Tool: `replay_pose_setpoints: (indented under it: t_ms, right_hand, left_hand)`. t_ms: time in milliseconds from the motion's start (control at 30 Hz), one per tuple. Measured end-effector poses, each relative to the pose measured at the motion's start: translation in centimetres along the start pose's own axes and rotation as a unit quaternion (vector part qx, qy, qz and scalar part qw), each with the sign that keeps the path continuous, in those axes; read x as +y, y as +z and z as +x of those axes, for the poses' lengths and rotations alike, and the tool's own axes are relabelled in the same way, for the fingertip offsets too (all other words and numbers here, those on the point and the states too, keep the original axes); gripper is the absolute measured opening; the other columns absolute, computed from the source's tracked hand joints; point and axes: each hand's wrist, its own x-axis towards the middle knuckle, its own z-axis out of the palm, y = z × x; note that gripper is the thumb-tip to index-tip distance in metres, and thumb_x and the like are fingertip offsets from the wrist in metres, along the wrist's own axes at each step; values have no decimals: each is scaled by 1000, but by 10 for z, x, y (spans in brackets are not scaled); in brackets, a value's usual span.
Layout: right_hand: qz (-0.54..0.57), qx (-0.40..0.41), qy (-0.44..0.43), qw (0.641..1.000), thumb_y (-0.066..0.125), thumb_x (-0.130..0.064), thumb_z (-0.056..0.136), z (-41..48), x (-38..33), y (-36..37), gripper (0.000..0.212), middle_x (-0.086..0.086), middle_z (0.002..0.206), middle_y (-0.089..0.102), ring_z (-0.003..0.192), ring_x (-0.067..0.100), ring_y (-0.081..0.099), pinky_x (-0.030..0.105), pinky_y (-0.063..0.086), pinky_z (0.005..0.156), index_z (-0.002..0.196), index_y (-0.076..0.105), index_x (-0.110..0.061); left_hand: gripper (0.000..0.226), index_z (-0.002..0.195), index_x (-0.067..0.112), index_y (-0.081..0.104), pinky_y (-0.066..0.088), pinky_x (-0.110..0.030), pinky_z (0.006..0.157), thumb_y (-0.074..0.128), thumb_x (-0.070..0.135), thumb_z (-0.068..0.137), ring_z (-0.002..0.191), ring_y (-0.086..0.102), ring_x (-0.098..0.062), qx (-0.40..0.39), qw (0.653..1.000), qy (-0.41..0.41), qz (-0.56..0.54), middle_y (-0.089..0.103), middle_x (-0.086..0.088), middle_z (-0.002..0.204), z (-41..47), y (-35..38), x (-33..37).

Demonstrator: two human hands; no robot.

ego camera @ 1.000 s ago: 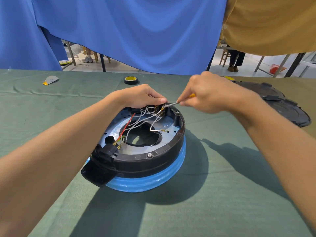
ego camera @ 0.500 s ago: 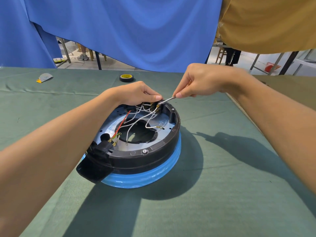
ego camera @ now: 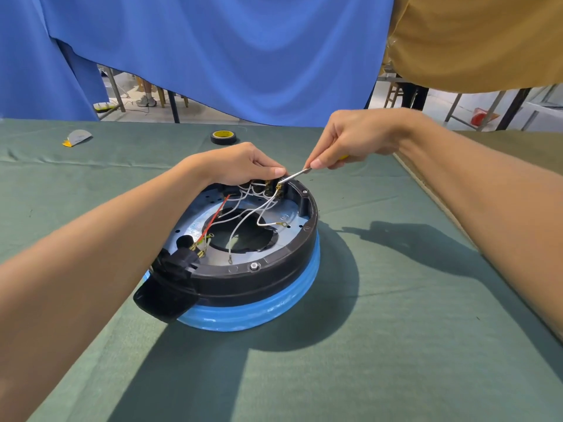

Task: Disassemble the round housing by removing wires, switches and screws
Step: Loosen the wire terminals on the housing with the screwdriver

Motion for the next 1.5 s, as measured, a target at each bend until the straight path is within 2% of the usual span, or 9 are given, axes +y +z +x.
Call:
replay_pose_setpoints:
  t_ms: [300,467,567,700,900,1033,1167,1333,1500]
  right_hand:
    - [-4,-52,37,998,70,-22,87,9,-8,-12,10,-1,56,47,54,19,23,36,12,57,88,80,-25]
    - [-124,39,-45,991,70,-31,86,-1,-5,-1,9,-9,56,55,51,5,43,16,36,47,89,77,-37]
    - [-122,56,-62,989,69,-30,87,-5,-2,4,11,-14,54,57,50,0,46,10,37,48,87,76,-39]
    - [-10,-25,1,1000,70,-23,87,7,-2,-9,10,3,60,49,57,21,28,31,18,52,90,80,-26]
    - [-14,-143,79,986,67,-21,87,33,-8,-28,14,3,59,48,41,13,20,23,16,45,93,79,-22]
    - [-3,-153,85,985,66,-22,87,35,-6,-28,14,3,60,48,43,13,19,21,17,42,93,79,-21]
    - [2,-61,27,998,70,-25,85,14,0,-13,11,3,62,49,59,26,26,32,15,54,91,79,-24]
    - [-1,131,-74,989,66,-27,90,-34,21,32,12,-9,53,56,49,1,44,10,33,48,96,77,-27]
    - [200,391,6,898,64,-20,92,-38,45,117,14,-12,56,59,49,2,48,16,42,54,100,75,-17]
  left_hand:
    - [29,119,37,69,39,-20,96,55,45,95,103,59,5,3,1000,-4,-2,66,21,117,0,0,1]
    - [29,117,36,70,42,-19,95,55,45,95,102,60,7,-1,1000,6,-10,67,22,115,1,0,-4]
    - [28,117,38,70,40,-14,90,55,46,94,98,58,14,-2,1000,9,-7,67,23,114,2,1,-3]
    - [30,118,36,70,40,-20,98,56,46,93,105,59,6,-1,1000,4,-5,66,21,119,2,1,-3]
    - [28,116,38,69,38,-10,87,56,46,93,98,56,15,1,1000,1,-6,63,27,114,3,1,-4]
    - [22,109,44,70,38,-3,80,55,47,92,95,55,23,-2,1000,5,-8,61,41,98,3,1,-5]
    - [27,114,38,71,41,-9,87,55,46,94,100,60,13,-4,1000,12,-7,66,35,102,3,1,-6]
    - [33,118,36,71,42,-9,84,52,49,94,95,61,12,-8,1000,14,12,65,38,99,2,1,-5]
    - [37,124,30,67,38,-2,83,50,47,95,98,55,20,-10,1000,18,10,57,42,105,0,1,-3]
